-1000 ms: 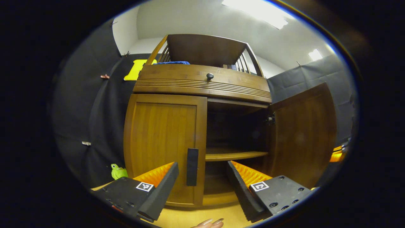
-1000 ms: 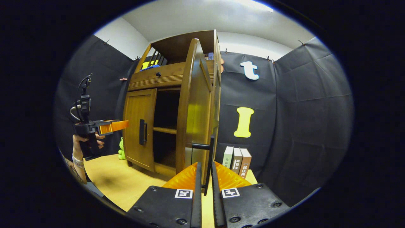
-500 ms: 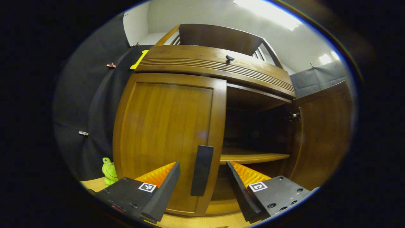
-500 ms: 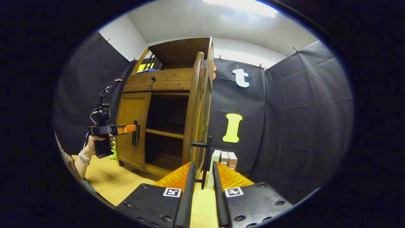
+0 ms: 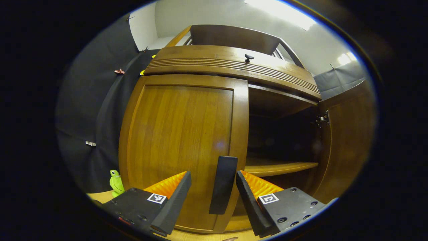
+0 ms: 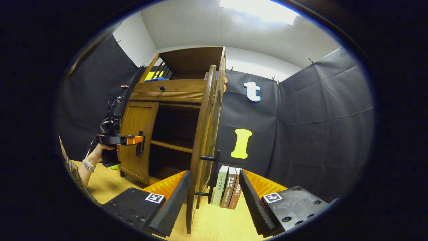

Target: Open the right door of the double-door shoe cabinet with the right hand, and open the left door with the left hand.

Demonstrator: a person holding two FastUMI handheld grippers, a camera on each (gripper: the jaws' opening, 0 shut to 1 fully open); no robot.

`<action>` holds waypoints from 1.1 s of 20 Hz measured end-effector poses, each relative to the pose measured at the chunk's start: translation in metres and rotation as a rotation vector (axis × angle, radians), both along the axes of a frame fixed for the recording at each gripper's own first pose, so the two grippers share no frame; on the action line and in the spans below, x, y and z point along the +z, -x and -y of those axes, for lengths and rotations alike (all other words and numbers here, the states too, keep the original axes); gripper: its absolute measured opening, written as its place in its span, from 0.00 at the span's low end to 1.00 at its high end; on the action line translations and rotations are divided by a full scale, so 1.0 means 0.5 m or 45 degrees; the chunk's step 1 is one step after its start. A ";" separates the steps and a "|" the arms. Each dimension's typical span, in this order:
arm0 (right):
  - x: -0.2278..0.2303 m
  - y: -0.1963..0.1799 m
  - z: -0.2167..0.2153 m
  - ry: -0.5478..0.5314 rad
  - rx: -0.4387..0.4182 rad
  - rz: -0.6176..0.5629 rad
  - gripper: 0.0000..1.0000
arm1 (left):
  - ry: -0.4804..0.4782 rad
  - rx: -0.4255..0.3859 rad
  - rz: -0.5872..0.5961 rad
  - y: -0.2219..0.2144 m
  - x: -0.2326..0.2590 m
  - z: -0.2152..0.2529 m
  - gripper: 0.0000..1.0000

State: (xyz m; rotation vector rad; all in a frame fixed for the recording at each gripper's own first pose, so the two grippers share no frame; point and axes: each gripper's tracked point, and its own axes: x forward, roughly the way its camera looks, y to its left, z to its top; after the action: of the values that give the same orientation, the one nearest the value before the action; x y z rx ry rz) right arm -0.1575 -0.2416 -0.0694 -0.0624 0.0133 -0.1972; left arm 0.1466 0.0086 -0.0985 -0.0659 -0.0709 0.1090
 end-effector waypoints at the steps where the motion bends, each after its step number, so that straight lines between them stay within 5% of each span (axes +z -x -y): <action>1: 0.000 0.002 -0.006 -0.006 0.016 0.000 0.91 | -0.013 -0.007 -0.001 -0.006 0.000 0.007 0.85; 4: 0.002 0.003 0.008 -0.016 -0.007 0.013 0.92 | -0.067 0.033 -0.019 -0.028 -0.012 0.007 0.89; 5: 0.001 0.005 0.009 -0.014 -0.010 0.016 0.92 | -0.065 0.032 -0.031 -0.033 -0.019 0.009 0.82; 8: 0.003 0.009 0.007 -0.010 -0.004 0.031 0.92 | -0.039 0.037 -0.076 -0.059 -0.041 0.001 0.82; 11: 0.013 0.014 0.003 0.004 -0.009 0.058 0.92 | 0.011 0.024 -0.096 -0.059 -0.047 -0.001 0.63; 13: 0.022 0.018 0.002 0.020 -0.018 0.080 0.93 | 0.029 0.005 -0.092 -0.063 -0.043 -0.001 0.41; 17: 0.032 0.028 -0.013 0.026 -0.025 0.088 0.92 | -0.064 0.005 -0.130 -0.064 -0.046 -0.001 0.33; 22: 0.041 0.041 -0.048 0.063 -0.017 0.079 0.92 | -0.019 -0.068 -0.194 -0.048 -0.043 0.003 0.30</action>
State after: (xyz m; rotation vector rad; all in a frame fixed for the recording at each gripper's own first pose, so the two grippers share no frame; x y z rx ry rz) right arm -0.1779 -0.2174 -0.0487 -0.1051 -0.0534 -0.2127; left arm 0.1703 0.0071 -0.1198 -0.0440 0.0822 0.0600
